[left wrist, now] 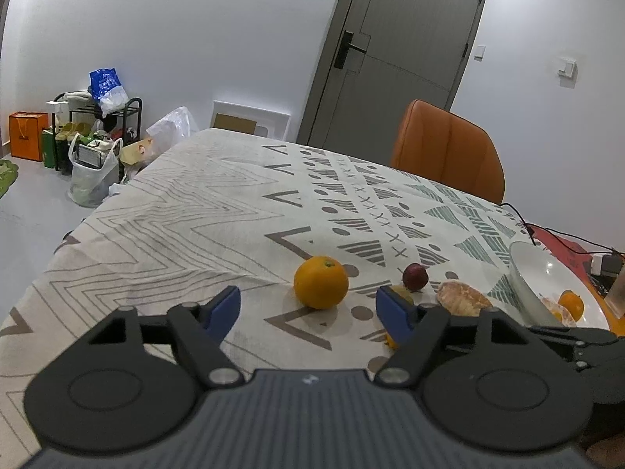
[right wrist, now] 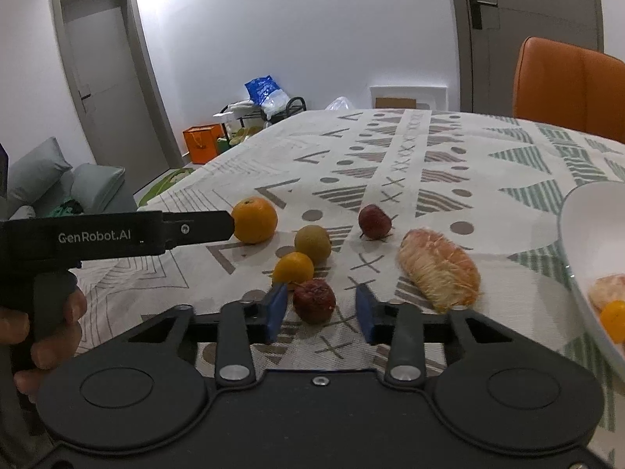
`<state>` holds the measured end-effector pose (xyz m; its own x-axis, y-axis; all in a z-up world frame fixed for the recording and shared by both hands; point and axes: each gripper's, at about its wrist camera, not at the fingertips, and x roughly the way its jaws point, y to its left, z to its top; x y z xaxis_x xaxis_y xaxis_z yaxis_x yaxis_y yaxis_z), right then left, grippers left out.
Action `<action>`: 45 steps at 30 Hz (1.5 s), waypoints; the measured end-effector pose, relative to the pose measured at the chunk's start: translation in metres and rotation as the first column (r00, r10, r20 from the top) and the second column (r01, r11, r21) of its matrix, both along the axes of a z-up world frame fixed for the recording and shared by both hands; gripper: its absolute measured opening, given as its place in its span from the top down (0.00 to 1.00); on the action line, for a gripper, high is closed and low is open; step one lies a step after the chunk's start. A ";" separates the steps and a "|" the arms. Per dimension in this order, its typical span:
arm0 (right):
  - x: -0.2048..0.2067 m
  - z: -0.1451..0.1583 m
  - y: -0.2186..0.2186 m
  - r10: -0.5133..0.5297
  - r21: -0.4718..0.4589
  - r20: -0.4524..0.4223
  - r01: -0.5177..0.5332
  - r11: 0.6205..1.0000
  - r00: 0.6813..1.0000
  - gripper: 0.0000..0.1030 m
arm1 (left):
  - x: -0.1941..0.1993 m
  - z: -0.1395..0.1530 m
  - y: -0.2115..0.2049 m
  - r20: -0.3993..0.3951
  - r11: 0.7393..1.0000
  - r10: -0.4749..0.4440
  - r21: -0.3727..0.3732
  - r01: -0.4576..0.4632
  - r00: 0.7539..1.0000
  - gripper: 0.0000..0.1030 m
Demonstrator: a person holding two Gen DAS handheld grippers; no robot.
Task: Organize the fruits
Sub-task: 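Move the right tool toward the dark red plum while the left tool approaches the orange, then carry the dark red plum into the bowl with the right tool while the left drops the orange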
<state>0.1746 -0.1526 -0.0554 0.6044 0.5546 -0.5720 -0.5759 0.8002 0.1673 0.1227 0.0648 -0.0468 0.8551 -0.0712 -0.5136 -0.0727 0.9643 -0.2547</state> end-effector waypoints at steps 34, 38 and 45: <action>-0.011 0.024 -0.068 -0.133 0.088 0.058 0.128 0.988 0.989 0.79 | 0.026 0.012 -0.030 -0.003 0.999 -0.033 0.037 0.033 0.999 0.66; -0.014 0.028 -0.076 -0.144 0.099 0.070 0.137 0.986 0.987 0.79 | 0.023 0.018 -0.041 0.006 0.998 -0.047 0.043 0.047 0.999 0.66; -0.020 0.033 -0.097 -0.182 0.125 0.088 0.171 0.977 0.979 0.79 | 0.018 0.029 -0.063 0.029 0.994 -0.088 0.061 0.086 0.996 0.66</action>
<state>0.1544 -0.2498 -0.0228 0.7486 0.4936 -0.4427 -0.4456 0.8690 0.2153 0.1406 0.0014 -0.0180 0.8629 -0.1160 -0.4919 0.0190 0.9801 -0.1977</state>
